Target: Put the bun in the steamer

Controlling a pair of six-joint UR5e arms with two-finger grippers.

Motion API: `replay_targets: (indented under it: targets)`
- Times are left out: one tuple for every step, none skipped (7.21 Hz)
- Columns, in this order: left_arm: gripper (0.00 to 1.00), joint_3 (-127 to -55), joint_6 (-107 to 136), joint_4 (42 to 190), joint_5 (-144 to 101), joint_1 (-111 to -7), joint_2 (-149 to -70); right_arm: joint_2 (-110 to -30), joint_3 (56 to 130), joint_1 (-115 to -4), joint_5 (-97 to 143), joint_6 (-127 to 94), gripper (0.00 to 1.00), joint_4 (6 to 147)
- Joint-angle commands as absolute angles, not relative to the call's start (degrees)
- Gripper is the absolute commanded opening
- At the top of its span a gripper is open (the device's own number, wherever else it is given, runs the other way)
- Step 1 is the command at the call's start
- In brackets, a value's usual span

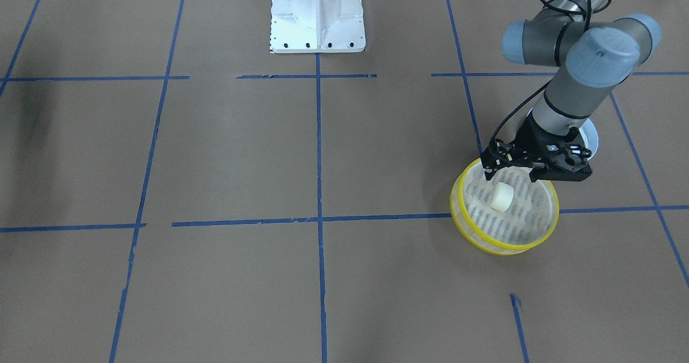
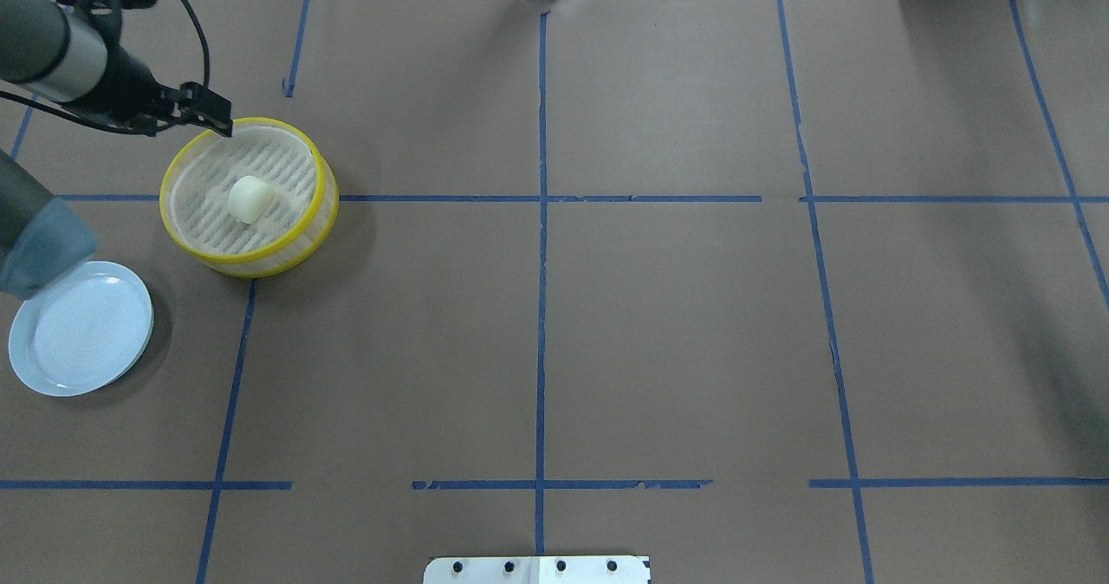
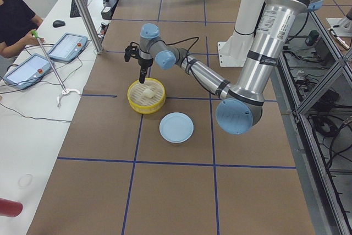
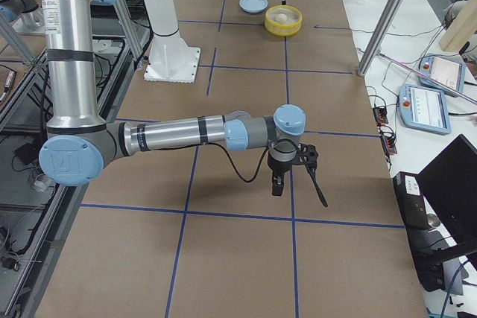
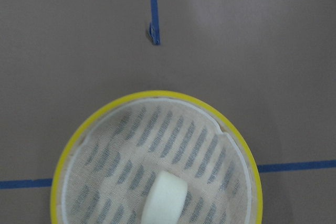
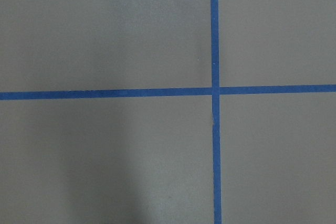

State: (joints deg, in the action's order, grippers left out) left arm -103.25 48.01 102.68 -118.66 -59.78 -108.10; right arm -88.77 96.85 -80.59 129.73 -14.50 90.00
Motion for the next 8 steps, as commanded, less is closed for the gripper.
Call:
replay_targets:
  targets:
    - [1.00,-103.80,44.16,102.57,-120.40,-68.60,-104.44,-88.77,96.86,-80.60,129.73,-14.50,1.00,90.00]
    - [1.00,-102.67,33.33,102.57,-123.28,-72.91,-101.46,-88.77,96.86,-80.60,129.73,-14.50,1.00,90.00]
    - [1.00,-100.22,24.61,101.87,-125.75,-77.91,-99.34,-88.77,96.86,-80.60,129.73,-14.50,1.00,90.00]
    - [1.00,-99.93,17.30,101.60,-127.77,-80.13,-95.14,-88.77,96.86,-80.60,129.73,-14.50,1.00,90.00]
    - [1.00,-99.24,8.53,101.25,-127.71,-82.85,-92.14,-88.77,96.86,-80.60,129.73,-14.50,1.00,90.00]
    - [1.00,-98.27,5.39,101.16,-127.88,-84.19,-88.89,-88.77,96.86,-80.51,129.73,-14.50,1.00,90.00]
    - [1.00,-97.65,5.01,101.77,-128.75,-85.24,-85.12,-88.77,96.86,-80.59,129.73,-14.50,1.00,90.00]
    - [1.00,-97.47,2.66,102.13,-128.93,-85.34,-83.08,-88.77,96.86,-80.60,129.73,-14.50,1.00,90.00]
